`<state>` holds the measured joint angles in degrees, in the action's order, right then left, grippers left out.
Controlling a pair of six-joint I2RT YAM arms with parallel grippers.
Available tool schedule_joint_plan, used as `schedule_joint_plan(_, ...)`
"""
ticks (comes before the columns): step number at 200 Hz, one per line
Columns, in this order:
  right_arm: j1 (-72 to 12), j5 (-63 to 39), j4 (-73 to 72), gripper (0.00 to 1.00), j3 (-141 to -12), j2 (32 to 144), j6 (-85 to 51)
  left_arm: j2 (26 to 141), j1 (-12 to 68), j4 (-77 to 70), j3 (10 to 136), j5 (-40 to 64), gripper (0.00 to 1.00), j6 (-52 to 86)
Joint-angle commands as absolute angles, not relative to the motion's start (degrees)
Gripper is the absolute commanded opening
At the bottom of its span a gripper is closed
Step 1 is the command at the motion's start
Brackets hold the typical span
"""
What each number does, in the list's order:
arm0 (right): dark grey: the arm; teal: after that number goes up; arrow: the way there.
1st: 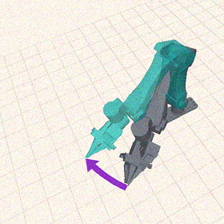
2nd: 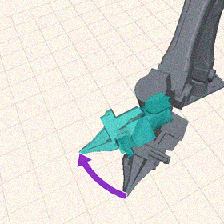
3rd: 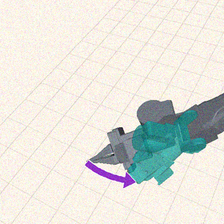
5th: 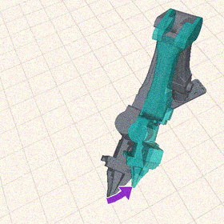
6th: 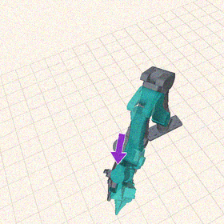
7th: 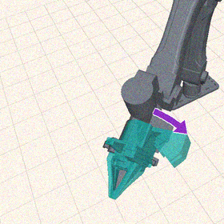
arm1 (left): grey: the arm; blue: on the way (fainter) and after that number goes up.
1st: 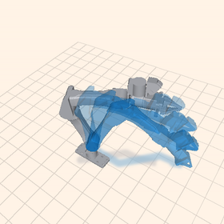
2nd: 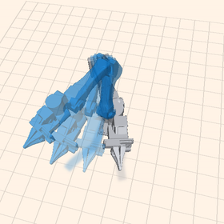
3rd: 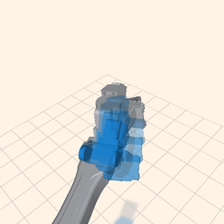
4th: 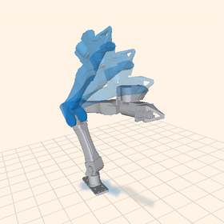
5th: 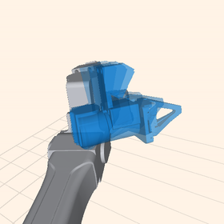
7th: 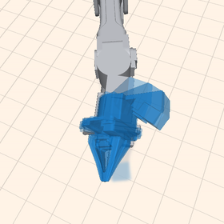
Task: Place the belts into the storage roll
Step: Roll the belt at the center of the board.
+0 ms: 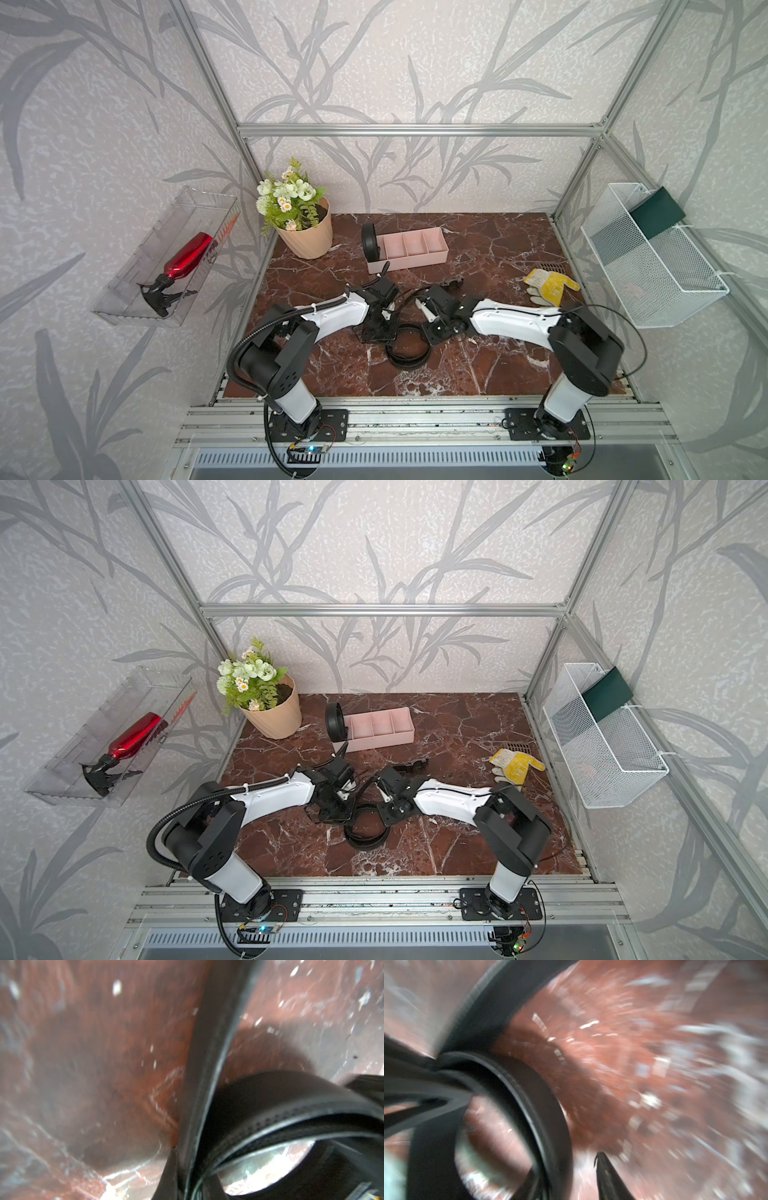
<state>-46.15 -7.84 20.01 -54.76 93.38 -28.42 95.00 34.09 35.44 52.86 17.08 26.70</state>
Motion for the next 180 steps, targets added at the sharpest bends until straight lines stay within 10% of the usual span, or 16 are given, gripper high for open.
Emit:
schedule_joint_plan(1,-39.6,-13.7,11.9,0.43,-53.6,87.8,-38.5,97.4,33.4,42.7,52.7,7.1,0.00,22.2)
schedule_joint_plan(102,-29.9,-24.2,22.9,0.40,-84.9,118.3,-27.1,100.3,34.5,43.8,53.3,2.2,0.00,21.6)
schedule_joint_plan(180,-25.8,-26.3,31.9,0.35,-77.3,114.5,-16.0,107.5,34.4,46.2,62.4,-2.2,0.00,17.7)
